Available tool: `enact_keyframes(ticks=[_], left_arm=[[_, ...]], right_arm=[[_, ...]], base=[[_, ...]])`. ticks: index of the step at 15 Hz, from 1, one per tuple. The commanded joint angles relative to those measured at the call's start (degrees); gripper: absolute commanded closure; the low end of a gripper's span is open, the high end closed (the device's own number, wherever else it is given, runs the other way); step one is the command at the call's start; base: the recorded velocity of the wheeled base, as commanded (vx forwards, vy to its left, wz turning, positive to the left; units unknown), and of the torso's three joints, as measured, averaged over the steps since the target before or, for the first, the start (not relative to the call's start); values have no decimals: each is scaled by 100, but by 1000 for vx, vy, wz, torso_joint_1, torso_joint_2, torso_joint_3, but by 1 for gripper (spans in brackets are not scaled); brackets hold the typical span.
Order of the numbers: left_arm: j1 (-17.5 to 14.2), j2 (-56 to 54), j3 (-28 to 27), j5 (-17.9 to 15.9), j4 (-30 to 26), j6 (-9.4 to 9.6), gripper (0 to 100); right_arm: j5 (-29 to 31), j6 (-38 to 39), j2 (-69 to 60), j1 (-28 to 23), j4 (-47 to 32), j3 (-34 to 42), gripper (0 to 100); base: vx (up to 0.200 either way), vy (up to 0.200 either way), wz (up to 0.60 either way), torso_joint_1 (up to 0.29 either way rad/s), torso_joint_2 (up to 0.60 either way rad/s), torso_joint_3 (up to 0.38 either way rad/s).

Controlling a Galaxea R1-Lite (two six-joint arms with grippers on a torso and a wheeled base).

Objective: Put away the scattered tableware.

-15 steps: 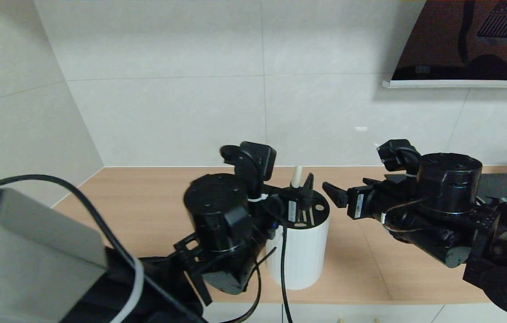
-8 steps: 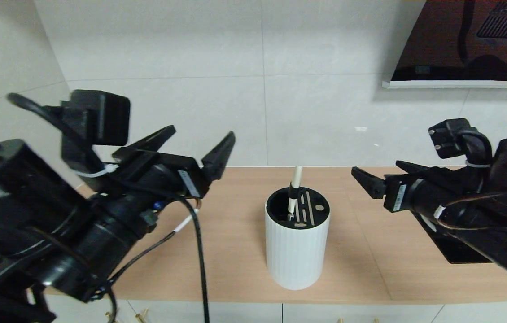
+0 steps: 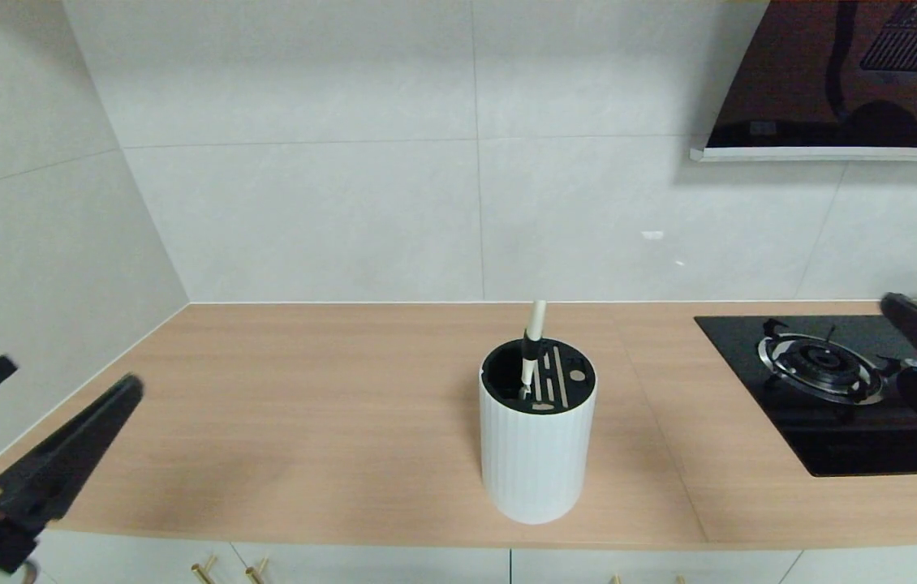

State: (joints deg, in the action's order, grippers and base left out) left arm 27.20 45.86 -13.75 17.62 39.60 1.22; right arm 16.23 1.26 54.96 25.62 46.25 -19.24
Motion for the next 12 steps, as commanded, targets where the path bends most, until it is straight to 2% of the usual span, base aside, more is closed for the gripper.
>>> enact_keyframes(ticks=[1, 2, 3, 5, 7, 8, 9, 10, 11, 12], left_arm=[[-1103, -3048, -49, -417, -2799, -8, 0], [-1401, -3707, -163, -751, -3564, -8, 0], [-1551, -4068, -225, -856, -4003, -25, 0], [-1665, -4015, -181, -496, -3872, -183, 0], [-1797, -4015, -154, -478, -3775, -175, 0], [-2034, -4015, -154, -470, -3775, -183, 0], [-2122, -4015, -128, -426, -3775, -183, 0], [-2403, -4068, -66, -382, -3775, -183, 0], [-2667, -4472, 66, -575, -3916, -122, 0], [-2720, -4586, 303, -821, -4039, 36, 0]], right_arm=[[3, -170, -2613, -840, -1628, 219, 0], [3, -257, -3369, -1016, -2533, 60, 0], [3, -328, -3931, -1147, -3228, -54, 0], [-49, -530, -4705, -1464, -4107, -186, 0], [-251, -521, -4942, -2053, -4326, 60, 0], [-322, -521, -5109, -2387, -4291, 157, 0], [-550, -530, -5293, -2483, -4317, 201, 0], [-691, -530, -5416, -2562, -4344, 306, 0], [-682, -521, -5496, -2589, -4344, 473, 0], [-700, -521, -5496, -2589, -4326, 755, 0]], base=[[0, 0, 0, 0, 0, 0], [0, 0, 0, 0, 0, 0], [0, 0, 0, 0, 0, 0], [0, 0, 0, 0, 0, 0], [0, 0, 0, 0, 0, 0], [0, 0, 0, 0, 0, 0], [0, 0, 0, 0, 0, 0], [0, 0, 0, 0, 0, 0], [0, 0, 0, 0, 0, 0], [0, 0, 0, 0, 0, 0]])
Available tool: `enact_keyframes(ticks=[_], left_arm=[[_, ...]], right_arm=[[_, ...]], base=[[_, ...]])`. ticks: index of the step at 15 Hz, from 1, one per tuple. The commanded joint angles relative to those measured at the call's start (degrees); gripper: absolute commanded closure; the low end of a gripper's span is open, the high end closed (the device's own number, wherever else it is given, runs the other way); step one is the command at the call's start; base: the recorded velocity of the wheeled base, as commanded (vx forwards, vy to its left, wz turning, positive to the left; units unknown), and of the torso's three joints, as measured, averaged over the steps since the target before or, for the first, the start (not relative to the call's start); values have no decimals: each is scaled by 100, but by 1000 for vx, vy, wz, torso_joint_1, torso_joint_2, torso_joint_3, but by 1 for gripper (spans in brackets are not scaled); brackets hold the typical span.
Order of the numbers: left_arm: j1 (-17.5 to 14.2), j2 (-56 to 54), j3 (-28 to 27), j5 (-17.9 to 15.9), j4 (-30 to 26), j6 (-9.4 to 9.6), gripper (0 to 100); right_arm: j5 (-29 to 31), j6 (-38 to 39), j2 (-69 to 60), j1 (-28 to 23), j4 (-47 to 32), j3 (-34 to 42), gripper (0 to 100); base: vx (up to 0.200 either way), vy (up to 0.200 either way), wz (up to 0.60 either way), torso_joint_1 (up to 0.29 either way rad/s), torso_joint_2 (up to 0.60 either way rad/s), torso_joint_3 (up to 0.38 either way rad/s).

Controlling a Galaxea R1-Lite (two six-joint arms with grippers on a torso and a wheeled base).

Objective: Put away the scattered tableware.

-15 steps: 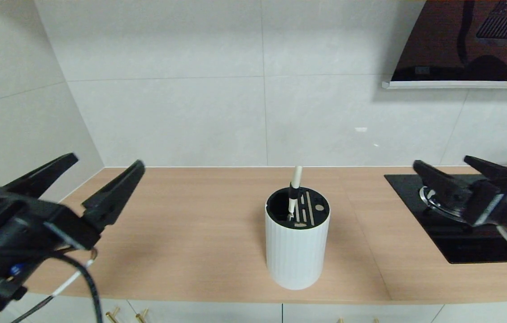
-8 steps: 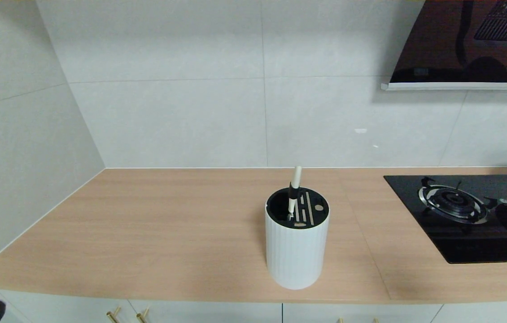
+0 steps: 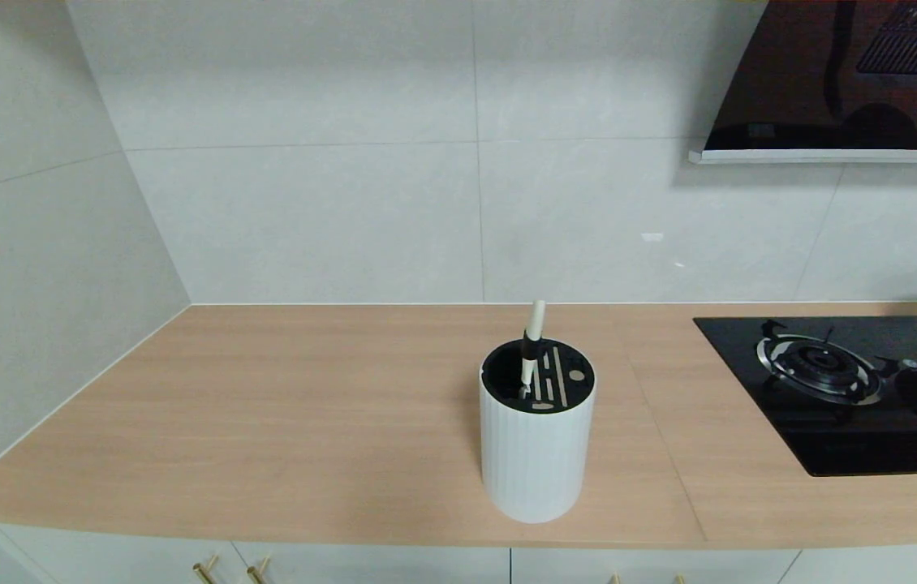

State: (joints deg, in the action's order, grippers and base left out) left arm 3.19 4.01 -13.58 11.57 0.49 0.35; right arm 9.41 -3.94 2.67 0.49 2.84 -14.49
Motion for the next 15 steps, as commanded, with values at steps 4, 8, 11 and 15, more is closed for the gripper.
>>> enact_keyframes(ticks=[4, 8, 11, 15], left_arm=[[-319, -401, 1358, -234, 206, 263, 0], [-319, -392, 1349, -1016, -84, 281, 0], [-319, -392, 1358, -1025, -75, 237, 0], [-319, -401, 1358, -1016, -58, -53, 0]], right_arm=[[-809, 42, -267, -75, 138, 1449, 0], [-844, 403, -267, -75, -354, 1441, 0], [-844, 429, -267, -75, -354, 1441, 0], [-844, 429, -267, -75, -354, 1441, 0]], base=[[0, 0, 0, 0, 0, 0], [0, 0, 0, 0, 0, 0], [0, 0, 0, 0, 0, 0], [0, 0, 0, 0, 0, 0]])
